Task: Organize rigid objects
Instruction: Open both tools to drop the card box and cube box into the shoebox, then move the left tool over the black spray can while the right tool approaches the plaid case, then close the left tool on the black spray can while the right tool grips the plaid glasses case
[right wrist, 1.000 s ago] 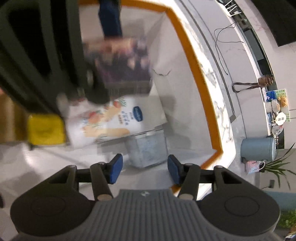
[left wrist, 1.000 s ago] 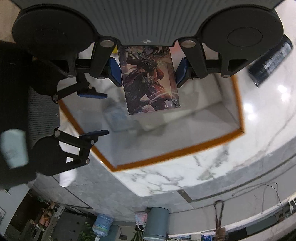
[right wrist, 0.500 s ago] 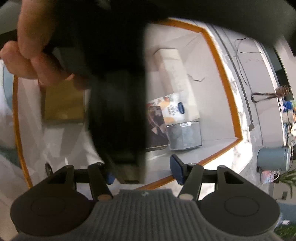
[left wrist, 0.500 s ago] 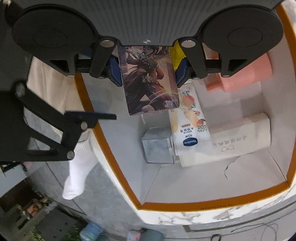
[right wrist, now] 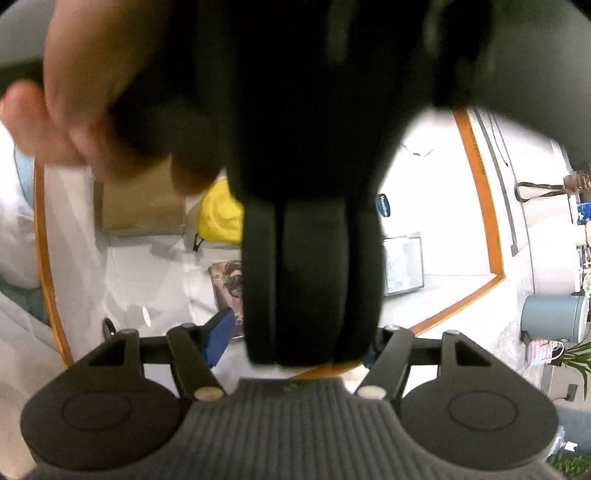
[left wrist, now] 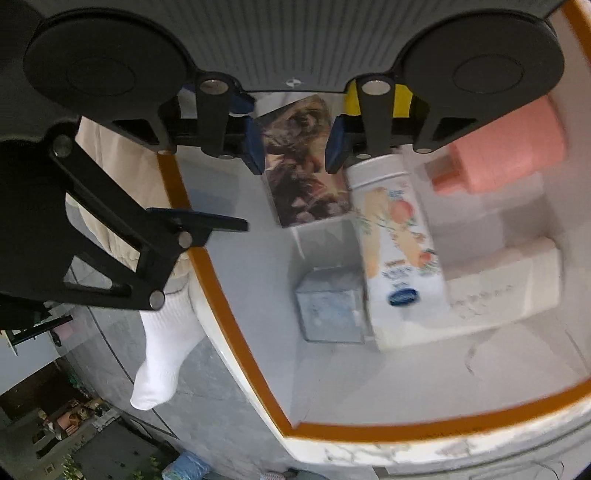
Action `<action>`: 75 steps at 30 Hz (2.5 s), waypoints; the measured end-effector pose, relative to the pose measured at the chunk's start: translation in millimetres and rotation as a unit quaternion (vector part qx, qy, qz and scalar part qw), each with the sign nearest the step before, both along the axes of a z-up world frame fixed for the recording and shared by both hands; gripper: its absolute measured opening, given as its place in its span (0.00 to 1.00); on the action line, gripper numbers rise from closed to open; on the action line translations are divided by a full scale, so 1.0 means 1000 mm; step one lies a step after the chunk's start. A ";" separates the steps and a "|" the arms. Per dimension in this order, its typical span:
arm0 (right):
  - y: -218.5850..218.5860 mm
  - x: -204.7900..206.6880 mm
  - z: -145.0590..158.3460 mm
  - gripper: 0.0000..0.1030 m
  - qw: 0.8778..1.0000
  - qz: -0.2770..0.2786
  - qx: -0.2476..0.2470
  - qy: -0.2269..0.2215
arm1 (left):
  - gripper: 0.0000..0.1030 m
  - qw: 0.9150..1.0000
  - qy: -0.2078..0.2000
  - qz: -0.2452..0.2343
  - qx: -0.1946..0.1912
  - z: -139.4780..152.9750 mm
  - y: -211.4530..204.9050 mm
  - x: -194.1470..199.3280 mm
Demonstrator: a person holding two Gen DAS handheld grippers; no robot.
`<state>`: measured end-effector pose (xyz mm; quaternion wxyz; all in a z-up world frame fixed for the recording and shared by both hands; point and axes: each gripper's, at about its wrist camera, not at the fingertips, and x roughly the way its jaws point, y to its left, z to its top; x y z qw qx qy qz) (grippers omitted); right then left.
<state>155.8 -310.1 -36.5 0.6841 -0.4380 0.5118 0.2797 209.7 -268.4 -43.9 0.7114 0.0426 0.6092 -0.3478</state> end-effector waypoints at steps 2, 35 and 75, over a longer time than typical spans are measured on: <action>-0.006 0.010 0.001 0.63 1.000 -0.007 0.005 0.002 | 0.41 1.000 -0.023 -0.014 0.006 0.007 0.009 -0.008; 0.182 0.074 0.057 0.46 0.982 -0.114 0.135 -0.064 | 0.40 0.958 -0.261 -0.054 0.103 0.077 0.259 0.003; 0.236 0.120 -0.046 0.64 0.946 -0.282 0.138 0.085 | 0.44 0.975 -0.152 -0.070 0.149 -0.034 0.303 0.034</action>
